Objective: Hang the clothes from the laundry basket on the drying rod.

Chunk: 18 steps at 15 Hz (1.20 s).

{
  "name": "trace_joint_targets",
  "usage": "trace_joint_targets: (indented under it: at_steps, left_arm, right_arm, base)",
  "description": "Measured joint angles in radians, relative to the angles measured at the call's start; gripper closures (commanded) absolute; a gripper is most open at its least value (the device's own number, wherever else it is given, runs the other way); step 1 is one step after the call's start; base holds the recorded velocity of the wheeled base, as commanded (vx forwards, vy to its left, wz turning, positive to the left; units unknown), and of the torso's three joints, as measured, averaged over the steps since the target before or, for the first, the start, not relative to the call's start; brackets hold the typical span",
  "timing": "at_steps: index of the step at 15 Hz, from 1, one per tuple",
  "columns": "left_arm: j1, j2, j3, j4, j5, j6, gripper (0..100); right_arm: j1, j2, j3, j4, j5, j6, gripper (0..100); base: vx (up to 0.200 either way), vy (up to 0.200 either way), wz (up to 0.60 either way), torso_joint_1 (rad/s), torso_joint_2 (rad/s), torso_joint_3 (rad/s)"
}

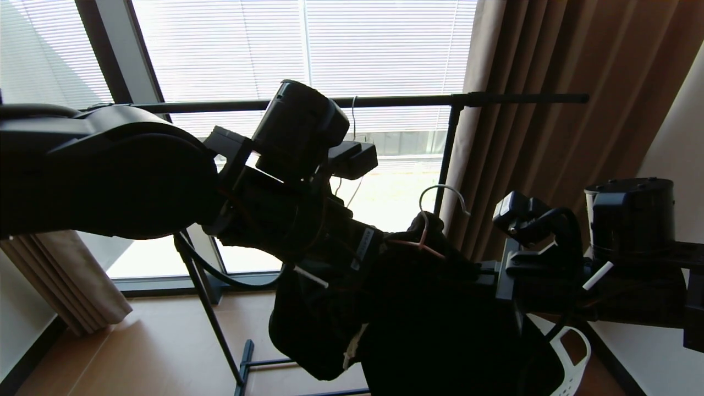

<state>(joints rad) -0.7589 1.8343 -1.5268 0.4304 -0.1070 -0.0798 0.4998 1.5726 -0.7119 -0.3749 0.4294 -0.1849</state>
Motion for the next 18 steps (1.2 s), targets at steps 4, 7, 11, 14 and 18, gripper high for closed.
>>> trace_joint_targets:
  at_steps: [4, 7, 11, 14, 18]
  left_arm:
    - [-0.001, -0.009, 0.039, -0.062, -0.006, 0.001, 100]
    - [-0.001, -0.01, 0.07, -0.1, -0.012, 0.001, 0]
    - [-0.001, -0.009, 0.083, -0.122, -0.011, 0.001, 0]
    - [-0.002, -0.01, 0.085, -0.122, -0.007, 0.001, 0]
    - [0.0, -0.027, 0.09, -0.122, -0.005, 0.0, 0]
  right_arm:
    - [0.0, 0.011, 0.03, -0.109, 0.026, 0.055, 100]
    - [0.0, 0.011, 0.046, -0.126, 0.031, 0.059, 100]
    - [0.0, 0.008, 0.053, -0.128, 0.049, 0.06, 100]
    - [0.0, 0.006, 0.056, -0.127, 0.055, 0.06, 100]
    - [0.0, 0.008, 0.059, -0.127, 0.056, 0.059, 100]
  base:
    - [0.0, 0.0, 0.0, 0.0, 0.0, 0.0]
    - [0.0, 0.0, 0.0, 0.0, 0.0, 0.0]
    - [0.0, 0.0, 0.0, 0.0, 0.0, 0.0]
    - [0.0, 0.0, 0.0, 0.0, 0.0, 0.0]
    - [0.0, 0.0, 0.0, 0.0, 0.0, 0.0]
